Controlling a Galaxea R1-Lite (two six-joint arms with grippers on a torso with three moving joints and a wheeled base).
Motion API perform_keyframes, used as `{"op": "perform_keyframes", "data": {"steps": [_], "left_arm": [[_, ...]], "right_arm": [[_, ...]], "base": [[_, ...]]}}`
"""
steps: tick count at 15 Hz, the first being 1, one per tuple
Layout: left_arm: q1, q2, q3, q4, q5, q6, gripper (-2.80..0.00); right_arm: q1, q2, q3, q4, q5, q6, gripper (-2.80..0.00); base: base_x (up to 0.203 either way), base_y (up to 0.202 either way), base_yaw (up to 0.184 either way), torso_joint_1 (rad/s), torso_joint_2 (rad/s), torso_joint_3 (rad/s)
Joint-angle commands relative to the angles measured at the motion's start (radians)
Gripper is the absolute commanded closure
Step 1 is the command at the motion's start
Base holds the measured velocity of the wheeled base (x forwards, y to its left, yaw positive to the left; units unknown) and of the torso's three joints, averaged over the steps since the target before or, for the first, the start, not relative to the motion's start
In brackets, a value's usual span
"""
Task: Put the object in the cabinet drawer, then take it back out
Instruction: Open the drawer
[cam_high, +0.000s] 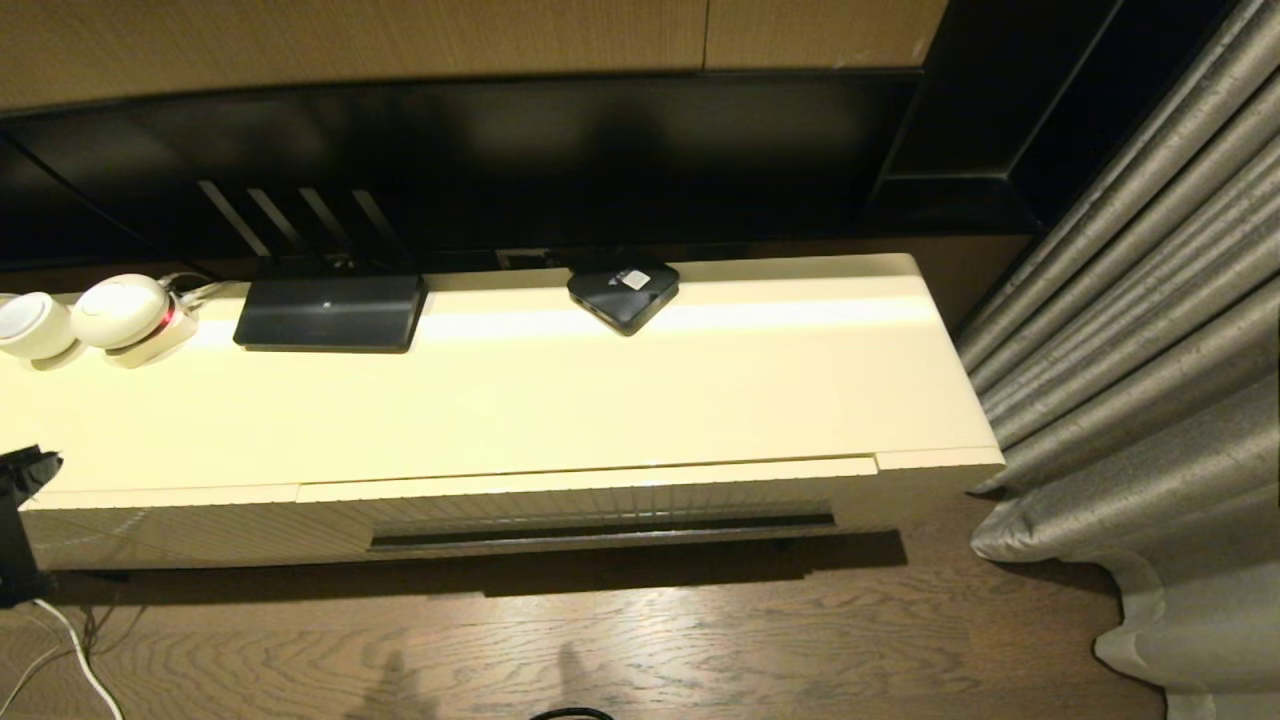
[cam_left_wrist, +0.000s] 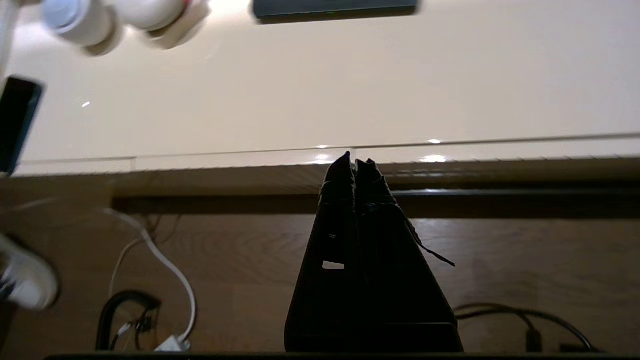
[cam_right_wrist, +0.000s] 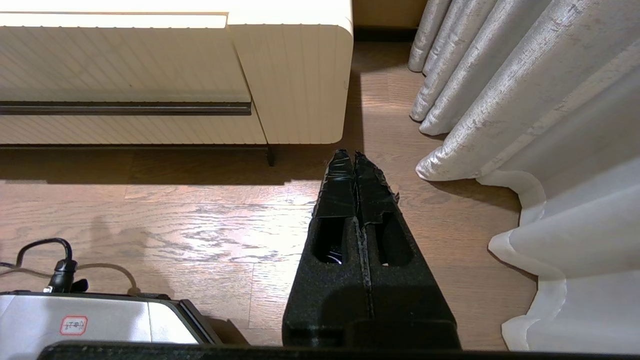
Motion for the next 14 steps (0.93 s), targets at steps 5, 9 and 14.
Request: {"op": "perform_keyframes", "data": {"steps": [5, 9, 14], "left_arm": [[0.052, -0.08, 0.064, 0.23, -0.441, 0.391, 0.0], [-0.134, -0.029, -0.073, 0.567, -0.456, 0.478, 0.0], [-0.446, 0.148, -0.181, 0.776, -0.472, 0.486, 0.0]], "right_arm": [[0.001, 0.001, 0.0, 0.0, -0.001, 0.0, 0.0], [0.001, 0.001, 0.002, 0.0, 0.0, 0.0, 0.0], [0.001, 0.001, 0.0, 0.0, -0.001, 0.0, 0.0]], "base": [[0.0, 0.0, 0.0, 0.0, 0.0, 0.0], [0.0, 0.0, 0.0, 0.0, 0.0, 0.0], [0.0, 0.0, 0.0, 0.0, 0.0, 0.0]]}}
